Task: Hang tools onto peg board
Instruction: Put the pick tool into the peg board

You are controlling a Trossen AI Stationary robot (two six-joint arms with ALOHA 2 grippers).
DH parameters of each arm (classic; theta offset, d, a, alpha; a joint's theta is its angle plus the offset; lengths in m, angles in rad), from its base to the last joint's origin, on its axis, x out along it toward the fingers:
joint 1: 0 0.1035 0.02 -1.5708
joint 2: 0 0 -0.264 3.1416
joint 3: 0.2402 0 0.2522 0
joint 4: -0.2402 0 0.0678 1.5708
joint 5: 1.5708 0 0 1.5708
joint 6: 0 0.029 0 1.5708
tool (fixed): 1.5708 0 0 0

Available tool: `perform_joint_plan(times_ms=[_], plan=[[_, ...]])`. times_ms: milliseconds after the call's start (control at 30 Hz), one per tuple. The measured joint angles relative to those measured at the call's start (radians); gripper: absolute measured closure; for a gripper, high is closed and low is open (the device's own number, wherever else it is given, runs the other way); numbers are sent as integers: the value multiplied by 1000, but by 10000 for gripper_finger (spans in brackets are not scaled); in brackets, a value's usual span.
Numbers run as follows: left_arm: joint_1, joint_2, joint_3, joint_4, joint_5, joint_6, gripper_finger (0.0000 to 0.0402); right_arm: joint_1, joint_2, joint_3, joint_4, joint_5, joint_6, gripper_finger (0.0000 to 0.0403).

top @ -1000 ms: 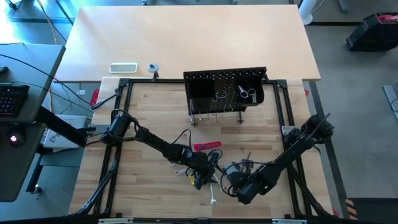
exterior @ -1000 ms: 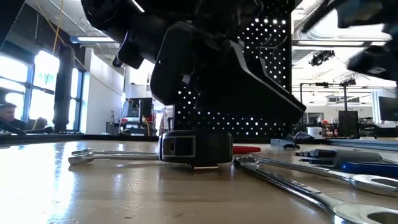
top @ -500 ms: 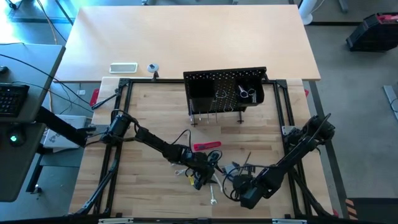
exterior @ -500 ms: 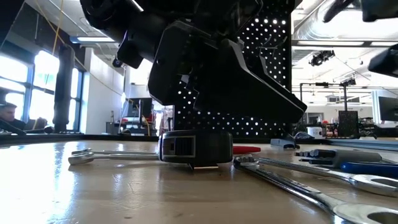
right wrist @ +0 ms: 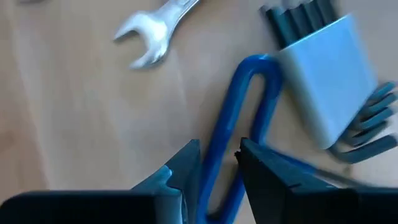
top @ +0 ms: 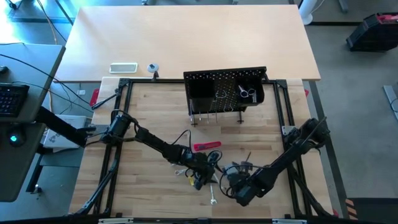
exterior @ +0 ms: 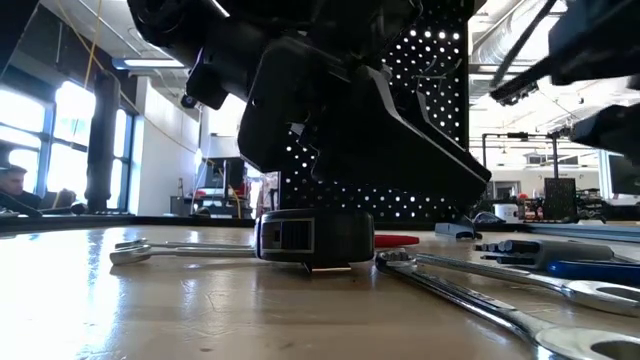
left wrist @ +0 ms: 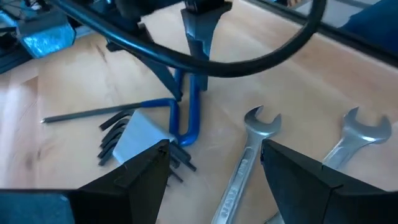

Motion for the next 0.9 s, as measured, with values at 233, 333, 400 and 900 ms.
perform_joint_plan(times_ms=[233,333,400,900], plan=[[16,0,0,-14,-40,-26,156,-16,-36,35,-86,100,-38,297],[26,0,0,-22,-40,-40,156,-24,-36,34,-96,140,-82,297],[31,0,0,-23,-28,-45,156,-34,-33,27,-95,148,-121,296],[39,45,0,40,28,-87,156,-108,-28,13,-114,105,-304,220]])
